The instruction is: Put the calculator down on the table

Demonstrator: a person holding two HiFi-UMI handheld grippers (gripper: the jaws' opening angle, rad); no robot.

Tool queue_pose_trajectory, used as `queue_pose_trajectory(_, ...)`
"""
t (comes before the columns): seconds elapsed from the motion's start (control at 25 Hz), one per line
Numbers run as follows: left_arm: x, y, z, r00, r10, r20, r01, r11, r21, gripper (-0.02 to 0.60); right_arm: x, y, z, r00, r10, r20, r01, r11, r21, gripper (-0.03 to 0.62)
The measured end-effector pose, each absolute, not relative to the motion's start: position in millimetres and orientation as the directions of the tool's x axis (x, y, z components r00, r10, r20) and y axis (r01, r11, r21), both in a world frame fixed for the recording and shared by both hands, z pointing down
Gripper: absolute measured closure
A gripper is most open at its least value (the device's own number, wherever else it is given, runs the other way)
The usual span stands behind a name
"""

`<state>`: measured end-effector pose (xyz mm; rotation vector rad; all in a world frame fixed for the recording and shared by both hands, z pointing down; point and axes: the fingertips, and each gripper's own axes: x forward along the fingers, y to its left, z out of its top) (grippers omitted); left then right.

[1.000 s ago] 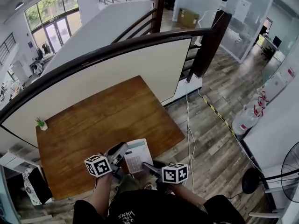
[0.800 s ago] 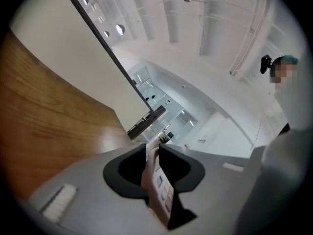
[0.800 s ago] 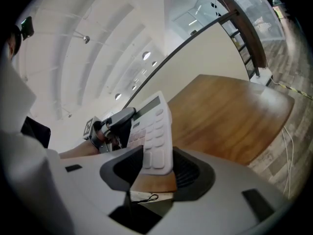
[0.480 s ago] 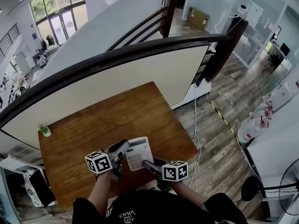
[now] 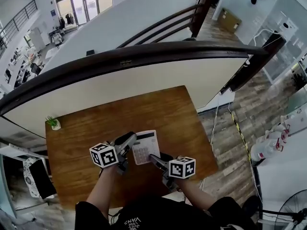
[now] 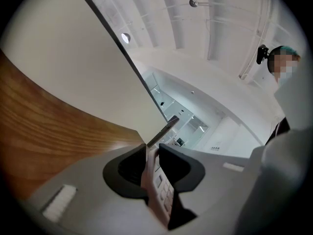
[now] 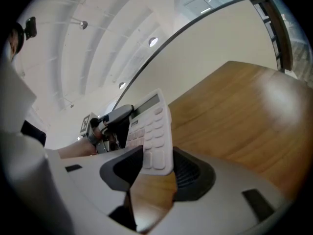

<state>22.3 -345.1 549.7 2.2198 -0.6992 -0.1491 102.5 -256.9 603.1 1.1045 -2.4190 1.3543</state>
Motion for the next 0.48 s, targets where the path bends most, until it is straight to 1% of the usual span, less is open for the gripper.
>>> queue_pose_trajectory(0.48,-24.6,-424.1,593.0,0.788,-0.593,0.169,-0.511,-0.476,0.716,0.509,61.0,-338.1,638.6,-0.723,-0.463,0.512,-0.68,0.351,-0.643,0.419)
